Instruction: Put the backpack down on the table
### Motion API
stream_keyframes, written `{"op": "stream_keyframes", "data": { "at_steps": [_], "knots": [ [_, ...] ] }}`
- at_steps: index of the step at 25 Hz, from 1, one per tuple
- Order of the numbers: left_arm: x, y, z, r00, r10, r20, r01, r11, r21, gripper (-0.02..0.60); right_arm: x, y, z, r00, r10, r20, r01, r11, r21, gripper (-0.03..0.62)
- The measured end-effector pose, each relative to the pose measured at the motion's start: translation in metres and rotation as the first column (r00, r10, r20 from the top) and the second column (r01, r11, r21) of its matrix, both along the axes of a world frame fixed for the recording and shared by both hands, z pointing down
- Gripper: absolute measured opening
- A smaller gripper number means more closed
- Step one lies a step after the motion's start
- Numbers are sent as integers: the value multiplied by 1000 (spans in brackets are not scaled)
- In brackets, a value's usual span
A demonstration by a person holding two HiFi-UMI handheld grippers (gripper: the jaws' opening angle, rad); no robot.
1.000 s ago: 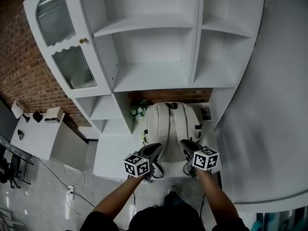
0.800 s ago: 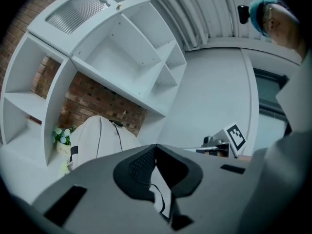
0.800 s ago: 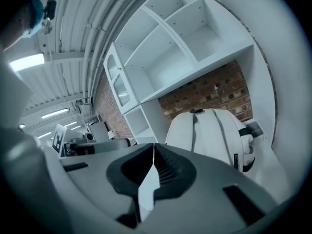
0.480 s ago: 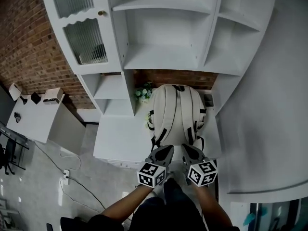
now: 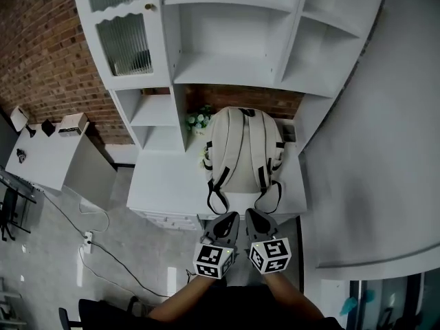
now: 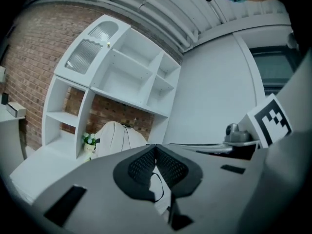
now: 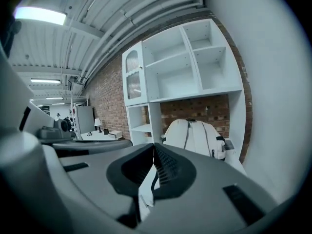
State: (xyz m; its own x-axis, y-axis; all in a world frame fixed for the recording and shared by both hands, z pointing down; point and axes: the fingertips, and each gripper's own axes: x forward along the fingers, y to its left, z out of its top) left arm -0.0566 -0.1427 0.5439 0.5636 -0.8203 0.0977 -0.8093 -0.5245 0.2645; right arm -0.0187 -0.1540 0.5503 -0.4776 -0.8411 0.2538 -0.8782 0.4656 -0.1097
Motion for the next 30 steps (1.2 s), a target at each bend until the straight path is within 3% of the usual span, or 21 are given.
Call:
{"op": "stream_keyframes", "data": {
  "at_steps": [4,10,18,30],
  "knots": [
    [14,20,-6,997,-52,58,50,998,38,17,10,26,-7,999,-32,21,32,999,18,18],
    [62,68,-16,985,-67,157,51,994,99,17,52,75,-11,1000,-22,10,22,998,54,18],
    [129,119,-6,983,-57,173,43,995,88,17,118,127,-10,999,5,-43,-1,996,88,17],
    [169,169,-3,974,-89,208,65,991,117,17,155,176,0,996,-33,-79,40,995,87,17]
  ]
}}
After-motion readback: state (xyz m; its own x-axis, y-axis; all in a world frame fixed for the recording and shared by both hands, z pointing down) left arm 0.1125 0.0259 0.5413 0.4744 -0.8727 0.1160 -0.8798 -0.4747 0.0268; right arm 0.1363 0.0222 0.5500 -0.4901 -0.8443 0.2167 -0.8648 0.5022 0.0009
